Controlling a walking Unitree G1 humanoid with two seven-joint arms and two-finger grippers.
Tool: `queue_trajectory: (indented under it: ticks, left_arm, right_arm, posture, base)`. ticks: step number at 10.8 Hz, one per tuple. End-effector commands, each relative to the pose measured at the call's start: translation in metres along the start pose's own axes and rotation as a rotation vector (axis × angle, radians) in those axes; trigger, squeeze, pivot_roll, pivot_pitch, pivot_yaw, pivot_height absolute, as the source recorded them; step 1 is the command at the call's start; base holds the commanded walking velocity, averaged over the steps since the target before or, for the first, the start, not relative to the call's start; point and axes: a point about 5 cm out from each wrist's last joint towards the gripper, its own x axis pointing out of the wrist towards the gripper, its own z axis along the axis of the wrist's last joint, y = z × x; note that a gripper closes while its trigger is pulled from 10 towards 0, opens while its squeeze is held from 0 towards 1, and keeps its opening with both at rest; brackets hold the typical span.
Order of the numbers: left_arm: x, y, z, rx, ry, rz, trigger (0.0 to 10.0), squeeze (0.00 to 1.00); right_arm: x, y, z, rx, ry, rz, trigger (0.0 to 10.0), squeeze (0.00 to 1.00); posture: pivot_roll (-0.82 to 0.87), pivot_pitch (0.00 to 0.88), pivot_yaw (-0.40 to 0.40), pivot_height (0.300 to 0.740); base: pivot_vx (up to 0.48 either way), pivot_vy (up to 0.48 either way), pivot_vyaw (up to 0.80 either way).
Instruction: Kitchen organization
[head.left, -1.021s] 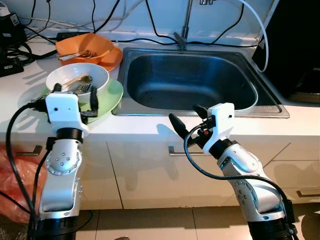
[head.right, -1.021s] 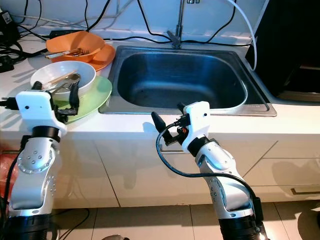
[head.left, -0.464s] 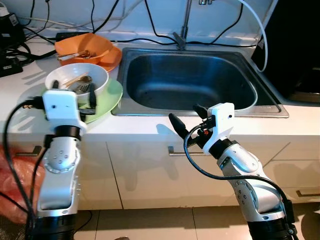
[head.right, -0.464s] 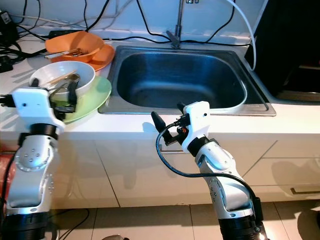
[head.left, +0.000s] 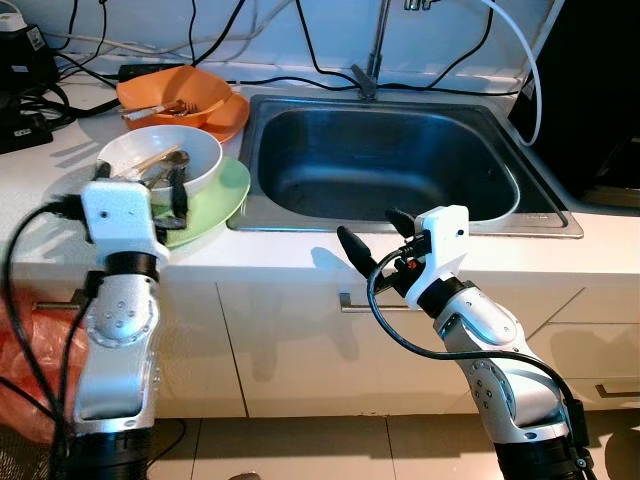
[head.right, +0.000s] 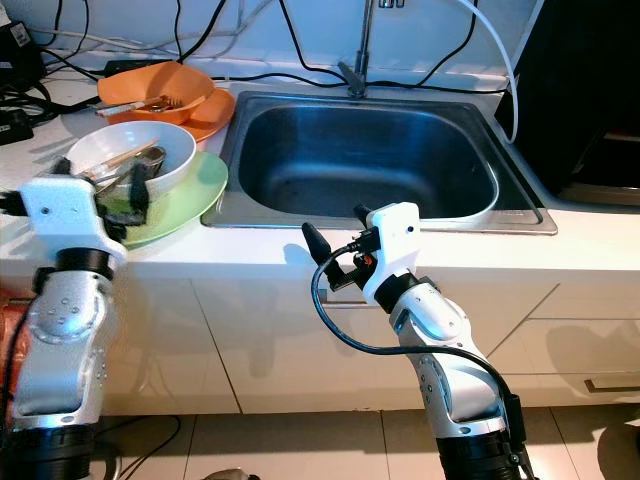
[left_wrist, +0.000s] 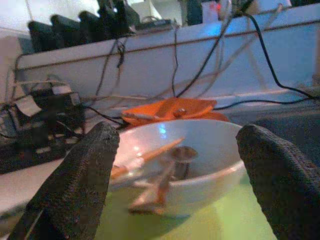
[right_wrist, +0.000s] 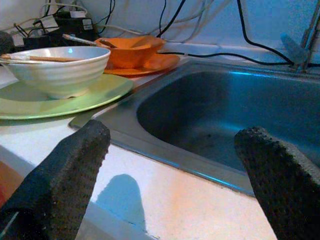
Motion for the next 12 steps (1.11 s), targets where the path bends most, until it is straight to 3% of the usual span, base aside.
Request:
queue_trajectory:
  ticks: [1,8,12]
  left_arm:
    - [0.000,-0.005,-0.003,-0.004,0.010,-0.022,10.0,0.00]
    - [0.010,0.000,-0.016,0.006,0.025,0.002,10.0,0.00]
    - [0.018,-0.004,-0.015,-0.025,0.004,-0.044,10.0,0.00]
  right_arm:
    - [-0.001,-0.002,0.002,-0.012,-0.006,-0.006,10.0,0.00]
    - [-0.002,-0.001,0.002,-0.013,-0.005,-0.006,10.0,0.00]
    - [-0.002,-0.001,0.002,-0.011,-0.010,-0.015,10.0,0.00]
  posture:
    - [0.11,0.020,-0.027,0.740]
    - [0.10,0.028,-0.028,0.740]
    - [0.09,0.027,-0.023,0.740]
  base:
    - [0.000,0.000,0.00]
    - [0.000,0.000,0.00]
    - [0.000,0.000,0.00]
